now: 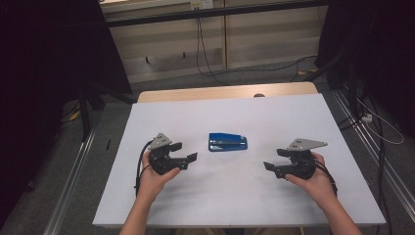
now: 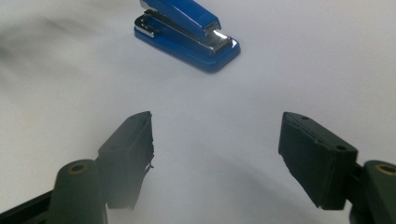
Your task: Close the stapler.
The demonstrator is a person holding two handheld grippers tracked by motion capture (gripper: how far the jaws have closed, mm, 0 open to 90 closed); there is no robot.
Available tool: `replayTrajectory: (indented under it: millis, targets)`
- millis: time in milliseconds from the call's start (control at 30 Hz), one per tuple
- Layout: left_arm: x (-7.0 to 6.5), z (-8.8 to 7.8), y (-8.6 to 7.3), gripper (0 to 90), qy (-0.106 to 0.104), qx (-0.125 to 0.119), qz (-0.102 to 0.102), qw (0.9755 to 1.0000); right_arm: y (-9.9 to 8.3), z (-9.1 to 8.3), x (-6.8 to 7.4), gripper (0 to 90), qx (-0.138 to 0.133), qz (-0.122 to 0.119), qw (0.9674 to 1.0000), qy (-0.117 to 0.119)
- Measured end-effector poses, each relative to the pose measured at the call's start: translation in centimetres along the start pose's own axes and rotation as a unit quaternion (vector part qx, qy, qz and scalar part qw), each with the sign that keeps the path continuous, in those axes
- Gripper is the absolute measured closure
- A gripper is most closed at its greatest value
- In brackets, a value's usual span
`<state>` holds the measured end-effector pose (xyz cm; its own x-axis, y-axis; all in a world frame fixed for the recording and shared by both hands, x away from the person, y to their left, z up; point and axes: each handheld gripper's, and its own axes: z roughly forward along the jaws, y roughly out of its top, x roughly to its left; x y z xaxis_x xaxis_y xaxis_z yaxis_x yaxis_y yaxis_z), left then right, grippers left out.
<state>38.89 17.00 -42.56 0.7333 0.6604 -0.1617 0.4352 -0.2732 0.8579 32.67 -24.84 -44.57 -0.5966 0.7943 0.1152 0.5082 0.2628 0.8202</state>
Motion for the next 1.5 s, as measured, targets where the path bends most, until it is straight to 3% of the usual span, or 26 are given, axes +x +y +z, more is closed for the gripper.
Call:
replayTrajectory:
  millis: [400, 800, 1200, 1500]
  targets:
    - [0.6, -2.3, -1.3, 11.3, -0.002, -0.010, 0.001, 0.9999, -1.1, -1.6, 0.5, 20.4, -0.003, -0.005, 1.0000, -0.005]
    - [1.3, -4.3, -2.3, 10.1, 0.011, -0.011, -0.001, 0.9999, -2.4, -2.9, 0.2, 18.0, -0.009, -0.004, 0.9999, -0.005]
    - [1.9, -5.6, -3.4, 7.8, 0.011, -0.008, -0.004, 0.9999, -2.3, -3.1, 0.6, 16.7, -0.014, -0.024, 0.9996, -0.006]
    - [2.2, -6.8, -4.3, 7.6, 0.020, 0.000, 0.001, 0.9998, -2.5, -3.3, 0.3, 16.0, -0.017, -0.020, 0.9996, -0.008]
